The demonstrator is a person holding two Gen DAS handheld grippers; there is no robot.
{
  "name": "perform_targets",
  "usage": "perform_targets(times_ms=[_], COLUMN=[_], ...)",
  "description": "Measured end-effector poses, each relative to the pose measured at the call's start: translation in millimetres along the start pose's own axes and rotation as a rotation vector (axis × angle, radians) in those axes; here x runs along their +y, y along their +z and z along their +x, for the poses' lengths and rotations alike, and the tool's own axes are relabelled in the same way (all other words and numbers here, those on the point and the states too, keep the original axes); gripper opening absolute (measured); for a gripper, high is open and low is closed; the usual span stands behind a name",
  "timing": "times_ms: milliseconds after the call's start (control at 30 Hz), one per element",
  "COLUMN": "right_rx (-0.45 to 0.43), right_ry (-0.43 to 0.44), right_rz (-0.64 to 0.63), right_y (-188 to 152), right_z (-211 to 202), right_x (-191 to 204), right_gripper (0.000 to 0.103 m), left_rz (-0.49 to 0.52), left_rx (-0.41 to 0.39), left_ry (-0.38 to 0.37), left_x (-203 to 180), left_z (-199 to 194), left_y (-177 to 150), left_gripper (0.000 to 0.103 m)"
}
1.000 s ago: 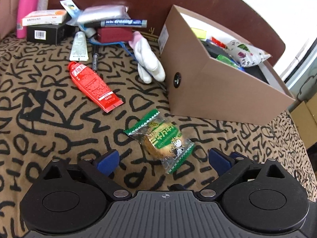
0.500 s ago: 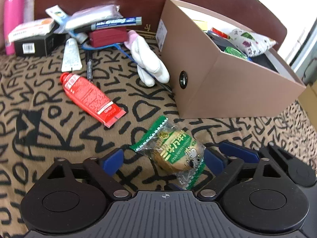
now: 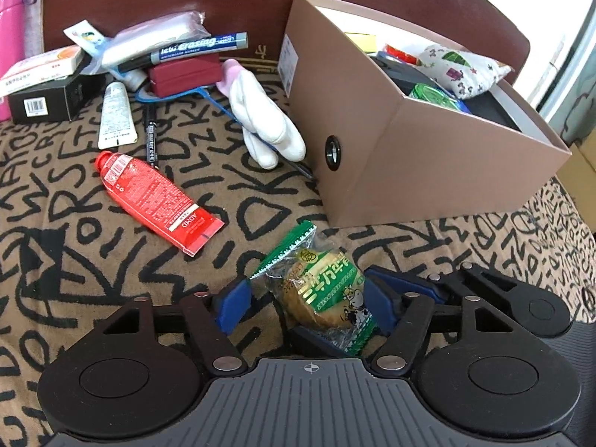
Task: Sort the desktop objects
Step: 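Close the left gripper on the green-wrapped cookie packet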
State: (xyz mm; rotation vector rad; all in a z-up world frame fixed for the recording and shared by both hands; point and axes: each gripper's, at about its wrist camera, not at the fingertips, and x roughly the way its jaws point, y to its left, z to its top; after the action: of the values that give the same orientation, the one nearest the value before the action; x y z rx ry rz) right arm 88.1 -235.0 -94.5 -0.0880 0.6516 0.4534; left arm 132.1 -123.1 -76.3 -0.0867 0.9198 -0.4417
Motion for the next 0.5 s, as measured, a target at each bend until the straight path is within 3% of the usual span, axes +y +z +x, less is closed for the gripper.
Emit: perform_targets(times_ms=[133,200,500], right_rx=[0.002,0.004,0.016], right_ry=[-0.002,-0.008,-0.027], right_rz=[0.012,0.005,0.003], right_y=[0.5,0.5,-0.4], right_z=[3.9,4.6,-3.1], right_x=[-0.8,0.8,7.7], right_gripper=[0.069,0.068,0.063], left_rz=[0.016,0.031,0.035], left_rx=[0.003,0.006,0.011], left_ry=[0.01,0.014,0.008], left_x=[-3.8,-4.9,-7.3], left_z=[1.6,1.3,-3.2], left_y=[1.3,1.3,-2.4], left_gripper=[0.08,0.068,0.065])
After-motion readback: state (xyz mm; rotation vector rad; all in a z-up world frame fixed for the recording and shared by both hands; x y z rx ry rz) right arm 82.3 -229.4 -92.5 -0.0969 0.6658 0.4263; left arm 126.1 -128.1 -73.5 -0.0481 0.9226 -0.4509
